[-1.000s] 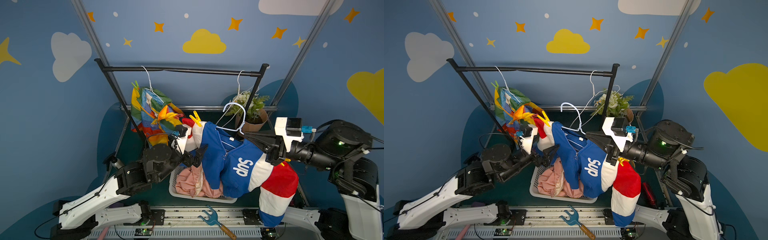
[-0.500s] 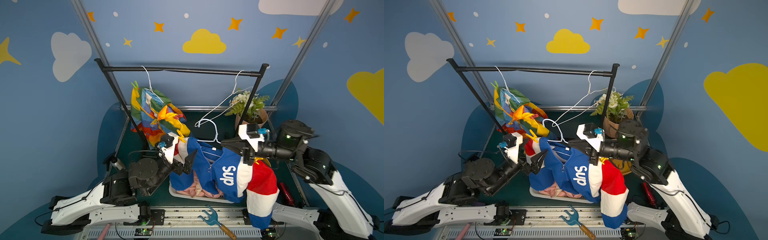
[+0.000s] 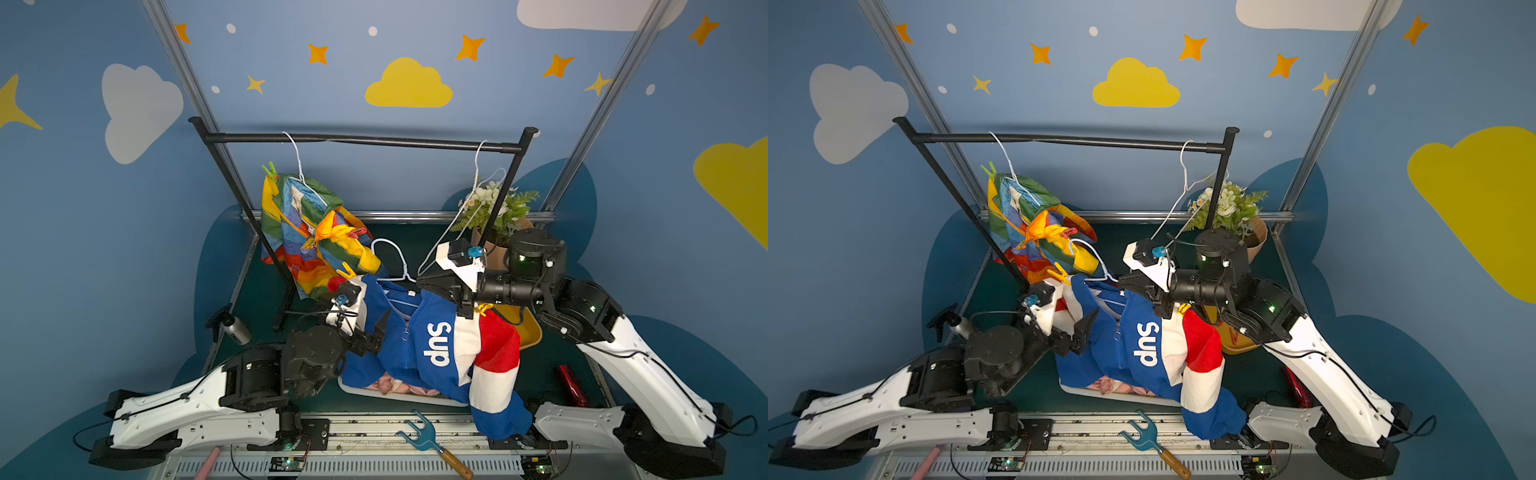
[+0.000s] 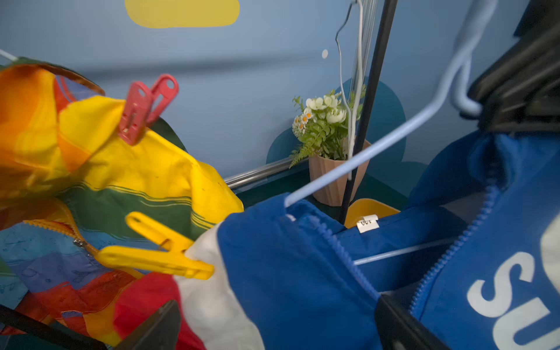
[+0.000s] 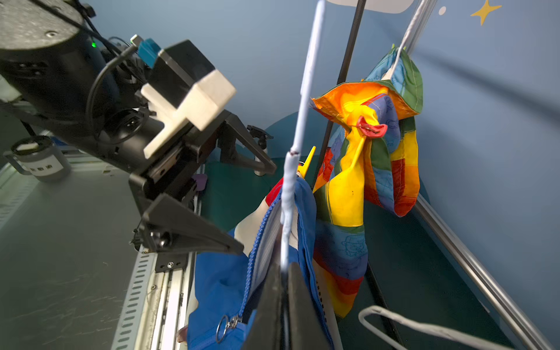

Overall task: Remove the clothespins securing jackets to the hanger
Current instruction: Adjust the jacket in the basket.

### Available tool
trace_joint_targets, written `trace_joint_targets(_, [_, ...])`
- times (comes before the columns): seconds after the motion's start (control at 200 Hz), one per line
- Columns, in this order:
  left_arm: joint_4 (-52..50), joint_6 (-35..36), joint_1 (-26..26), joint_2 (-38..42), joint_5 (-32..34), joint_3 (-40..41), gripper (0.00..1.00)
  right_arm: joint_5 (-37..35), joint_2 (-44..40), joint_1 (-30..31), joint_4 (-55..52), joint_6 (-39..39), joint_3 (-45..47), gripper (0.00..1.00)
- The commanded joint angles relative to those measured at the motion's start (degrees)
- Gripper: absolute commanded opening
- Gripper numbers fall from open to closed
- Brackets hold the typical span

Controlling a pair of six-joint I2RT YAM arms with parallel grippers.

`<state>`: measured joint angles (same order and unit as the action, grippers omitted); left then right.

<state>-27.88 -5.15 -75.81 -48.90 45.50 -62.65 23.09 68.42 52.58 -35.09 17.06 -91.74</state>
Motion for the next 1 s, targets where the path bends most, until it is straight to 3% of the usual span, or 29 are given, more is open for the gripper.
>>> trace_joint_targets(0.0, [0.9,0.2,0.6,1.1,2.9,0.9,1.00,-8.0,3.0,2.9,3.3,2.3,-2.5,0.00])
trace_joint_targets(0.09, [1.8,0.7,1.4,2.5,0.6,1.7,1.00,-6.7,4.5,3.3,5.8,1.1,-4.0,0.00])
trace_joint_targets(0.22, [-0.6,1.2,1.9,4.2,3.5,1.6,1.00,-4.4,4.7,3.3,7.8,2.2,-2.8,0.00])
trace_joint_targets(0.35, [-0.9,3.4,4.1,9.2,0.5,1.8,1.00,-3.8,2.4,1.2,6.6,2.1,0.6,0.00])
trace_joint_targets(0.491, [-0.2,6.5,8.8,12.1,-9.1,1.9,1.00,-0.5,-0.4,-1.3,8.2,-1.0,4.4,0.00])
trace_joint_targets(0.666, [-1.9,6.6,16.5,5.6,-19.1,-1.5,1.00,0.5,0.2,-1.5,10.5,-2.6,7.0,0.00])
trace_joint_targets(0.861, [3.9,6.1,27.3,2.7,-32.0,-1.0,1.00,3.5,-0.6,-2.7,13.0,-3.6,9.6,0.00])
trace_joint_targets(0.996, [5.3,7.1,30.9,0.8,-41.6,-2.1,1.00,8.7,-1.5,-5.8,13.4,-4.1,11.3,0.00])
